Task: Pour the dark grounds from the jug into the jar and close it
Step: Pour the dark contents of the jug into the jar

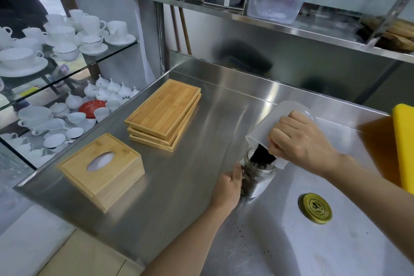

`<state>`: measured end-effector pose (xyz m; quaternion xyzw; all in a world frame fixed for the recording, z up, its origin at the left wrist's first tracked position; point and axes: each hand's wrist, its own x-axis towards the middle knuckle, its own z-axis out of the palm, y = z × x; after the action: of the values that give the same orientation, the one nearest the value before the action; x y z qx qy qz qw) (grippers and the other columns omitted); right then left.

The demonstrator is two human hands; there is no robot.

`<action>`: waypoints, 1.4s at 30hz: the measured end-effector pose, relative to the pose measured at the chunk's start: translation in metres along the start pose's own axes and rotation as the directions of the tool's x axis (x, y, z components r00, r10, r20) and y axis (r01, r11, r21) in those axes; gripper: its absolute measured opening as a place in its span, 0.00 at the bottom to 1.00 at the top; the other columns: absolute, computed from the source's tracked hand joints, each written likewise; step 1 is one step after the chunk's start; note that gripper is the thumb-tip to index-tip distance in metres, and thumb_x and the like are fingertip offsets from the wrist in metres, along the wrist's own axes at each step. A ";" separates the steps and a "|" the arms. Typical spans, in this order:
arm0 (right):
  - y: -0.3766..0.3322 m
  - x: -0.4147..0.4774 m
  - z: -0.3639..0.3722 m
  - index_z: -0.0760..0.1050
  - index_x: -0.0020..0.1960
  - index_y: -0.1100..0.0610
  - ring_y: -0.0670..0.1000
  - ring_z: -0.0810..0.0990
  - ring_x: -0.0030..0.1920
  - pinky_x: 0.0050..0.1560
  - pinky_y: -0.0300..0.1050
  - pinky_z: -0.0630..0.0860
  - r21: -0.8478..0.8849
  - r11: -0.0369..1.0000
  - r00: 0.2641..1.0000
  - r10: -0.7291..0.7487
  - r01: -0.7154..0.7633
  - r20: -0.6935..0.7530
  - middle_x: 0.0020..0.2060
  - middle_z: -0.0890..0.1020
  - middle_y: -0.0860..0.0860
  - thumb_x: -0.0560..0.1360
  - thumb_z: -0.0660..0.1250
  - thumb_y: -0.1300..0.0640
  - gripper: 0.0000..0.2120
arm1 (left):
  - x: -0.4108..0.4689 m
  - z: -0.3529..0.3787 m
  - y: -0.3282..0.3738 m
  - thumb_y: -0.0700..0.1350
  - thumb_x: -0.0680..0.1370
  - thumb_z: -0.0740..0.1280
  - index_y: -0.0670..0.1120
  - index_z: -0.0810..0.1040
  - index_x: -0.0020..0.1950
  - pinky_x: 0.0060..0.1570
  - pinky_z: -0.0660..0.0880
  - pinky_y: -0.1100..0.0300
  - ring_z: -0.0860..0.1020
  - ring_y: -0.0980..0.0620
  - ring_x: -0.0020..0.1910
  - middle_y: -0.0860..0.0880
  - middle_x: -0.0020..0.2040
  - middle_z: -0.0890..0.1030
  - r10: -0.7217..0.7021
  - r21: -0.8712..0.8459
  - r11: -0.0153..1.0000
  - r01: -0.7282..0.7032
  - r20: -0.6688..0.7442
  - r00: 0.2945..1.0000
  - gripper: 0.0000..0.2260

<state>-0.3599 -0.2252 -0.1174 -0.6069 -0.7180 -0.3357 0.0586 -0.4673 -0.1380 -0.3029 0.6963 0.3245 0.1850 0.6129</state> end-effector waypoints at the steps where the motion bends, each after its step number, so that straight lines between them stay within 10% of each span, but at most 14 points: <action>1: 0.000 0.000 0.000 0.70 0.28 0.64 0.56 0.68 0.24 0.28 0.49 0.69 0.005 1.000 1.000 0.005 -0.005 -0.005 0.22 0.71 0.57 0.68 0.66 0.69 0.12 | 0.000 0.000 0.000 0.61 0.78 0.52 0.47 0.68 0.23 0.27 0.60 0.57 0.63 0.57 0.18 0.47 0.18 0.65 0.003 0.006 1.000 -0.003 -0.004 1.000 0.28; 42: 0.003 -0.008 0.002 0.69 0.30 0.61 0.55 0.67 0.25 0.32 0.48 0.65 0.017 0.997 0.996 -0.076 0.076 -0.044 0.24 0.70 0.57 0.71 0.64 0.67 0.12 | -0.001 -0.001 0.006 0.59 0.79 0.53 0.48 0.58 0.25 0.33 0.59 0.56 0.61 0.48 0.29 0.41 0.28 0.63 0.013 0.007 1.000 -0.012 -0.023 1.000 0.25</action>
<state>-0.3542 -0.2307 -0.1212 -0.5712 -0.7423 -0.3439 0.0670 -0.4676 -0.1387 -0.2972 0.6983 0.3278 0.1957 0.6055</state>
